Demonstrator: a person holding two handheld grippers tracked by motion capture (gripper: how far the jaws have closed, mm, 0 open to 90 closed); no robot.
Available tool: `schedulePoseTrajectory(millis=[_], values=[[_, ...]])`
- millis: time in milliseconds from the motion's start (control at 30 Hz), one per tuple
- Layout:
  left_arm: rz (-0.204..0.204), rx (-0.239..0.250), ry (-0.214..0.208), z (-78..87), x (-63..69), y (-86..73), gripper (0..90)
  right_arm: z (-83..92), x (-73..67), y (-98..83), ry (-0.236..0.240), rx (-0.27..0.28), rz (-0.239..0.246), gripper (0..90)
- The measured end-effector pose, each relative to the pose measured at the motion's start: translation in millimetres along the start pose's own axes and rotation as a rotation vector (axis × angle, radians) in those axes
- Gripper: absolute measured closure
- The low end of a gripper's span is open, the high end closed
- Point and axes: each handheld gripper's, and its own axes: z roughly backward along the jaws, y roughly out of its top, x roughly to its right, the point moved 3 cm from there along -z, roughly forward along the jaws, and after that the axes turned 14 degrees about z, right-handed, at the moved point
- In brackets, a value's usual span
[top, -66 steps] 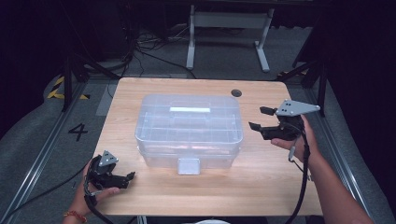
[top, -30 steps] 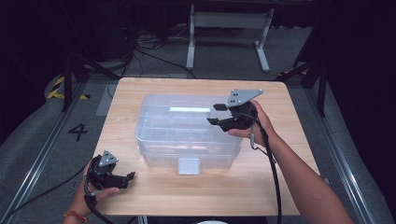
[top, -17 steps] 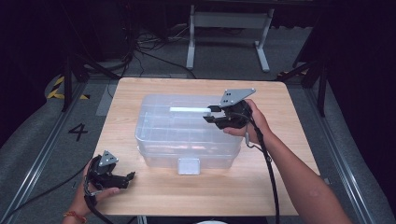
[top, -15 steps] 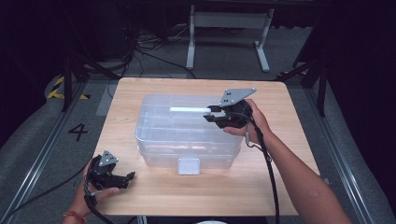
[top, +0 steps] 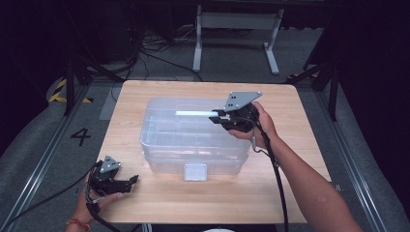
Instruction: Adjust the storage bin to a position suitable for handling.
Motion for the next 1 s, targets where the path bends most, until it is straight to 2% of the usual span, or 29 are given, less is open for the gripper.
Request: schedulePoseTrajectory(millis=[67,133,267,367,500,567,667,733,833,933,1000], values=[[-0.015,-0.003,-0.009,-0.2,-0.5,1.6,18.5,0.3,0.3,0.7,0.002,-0.005,0.011,75.8],[-0.007,-0.002,-0.006,-0.1,1.2,2.4,22.9,0.7,0.6,0.7,0.007,-0.006,0.013,75.8],[-0.056,0.001,0.012,2.2,6.7,6.1,29.8,0.6,3.6,1.1,0.020,-0.003,0.011,75.9],[-0.078,0.038,-0.002,8.0,13.6,12.8,36.1,1.3,7.7,2.4,0.024,0.002,-0.003,75.8],[-0.089,0.065,-0.009,12.7,18.9,20.3,36.8,1.7,13.1,4.3,0.034,0.001,-0.021,75.6],[-0.099,0.104,-0.021,18.6,23.1,29.9,36.9,1.8,15.7,5.4,0.039,-0.001,-0.029,75.5],[-0.096,0.132,-0.031,24.9,26.6,36.5,40.1,1.7,19.9,6.3,0.053,-0.001,-0.037,75.5],[-0.089,0.141,-0.031,27.4,28.9,38.0,41.1,1.6,21.0,6.5,0.055,0.000,-0.041,75.4],[-0.106,0.161,-0.033,34.7,35.4,42.6,43.6,1.7,24.6,8.0,0.061,-0.004,-0.036,75.1],[-0.107,0.193,-0.057,43.6,40.1,47.6,48.8,1.7,26.9,8.6,0.062,-0.005,-0.040,74.9],[-0.098,0.210,-0.087,48.9,43.4,49.1,55.5,1.7,28.3,9.3,0.065,-0.008,-0.041,74.7]])
